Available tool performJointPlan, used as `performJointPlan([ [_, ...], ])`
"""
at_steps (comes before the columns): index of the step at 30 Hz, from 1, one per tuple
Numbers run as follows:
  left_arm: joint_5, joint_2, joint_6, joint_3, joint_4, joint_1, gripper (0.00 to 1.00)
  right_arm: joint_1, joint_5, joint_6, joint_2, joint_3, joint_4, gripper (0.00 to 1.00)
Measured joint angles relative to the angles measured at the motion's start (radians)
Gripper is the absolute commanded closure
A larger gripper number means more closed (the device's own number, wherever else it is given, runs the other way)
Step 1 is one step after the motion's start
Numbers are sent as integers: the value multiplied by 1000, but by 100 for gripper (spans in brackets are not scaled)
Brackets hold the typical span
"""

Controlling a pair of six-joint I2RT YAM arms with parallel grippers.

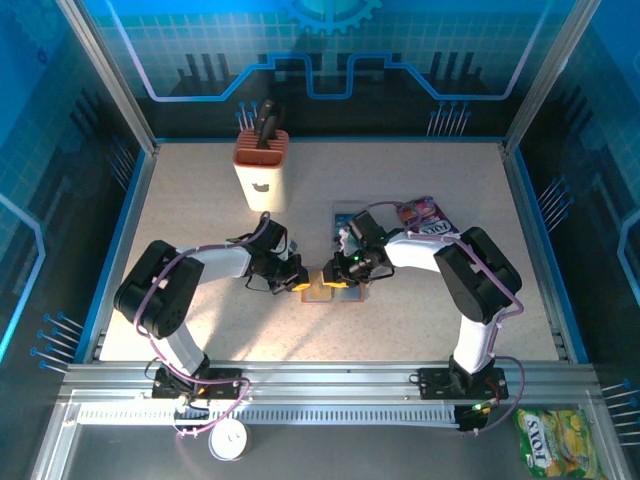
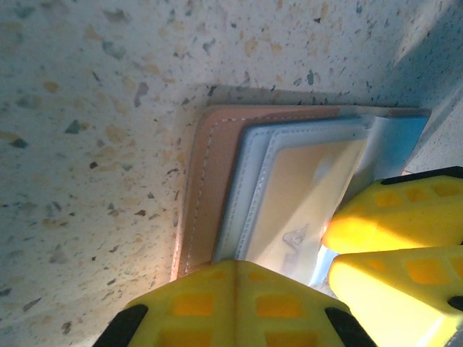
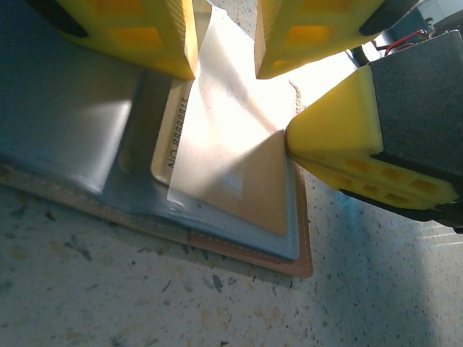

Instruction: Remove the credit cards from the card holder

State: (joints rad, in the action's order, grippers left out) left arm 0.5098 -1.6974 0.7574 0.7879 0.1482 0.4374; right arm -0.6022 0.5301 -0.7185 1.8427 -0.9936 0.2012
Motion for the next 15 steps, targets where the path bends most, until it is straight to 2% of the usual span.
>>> performJointPlan([
  [15, 0, 0, -1, 0, 0, 0, 95, -10, -8, 3, 16, -23, 19, 72],
])
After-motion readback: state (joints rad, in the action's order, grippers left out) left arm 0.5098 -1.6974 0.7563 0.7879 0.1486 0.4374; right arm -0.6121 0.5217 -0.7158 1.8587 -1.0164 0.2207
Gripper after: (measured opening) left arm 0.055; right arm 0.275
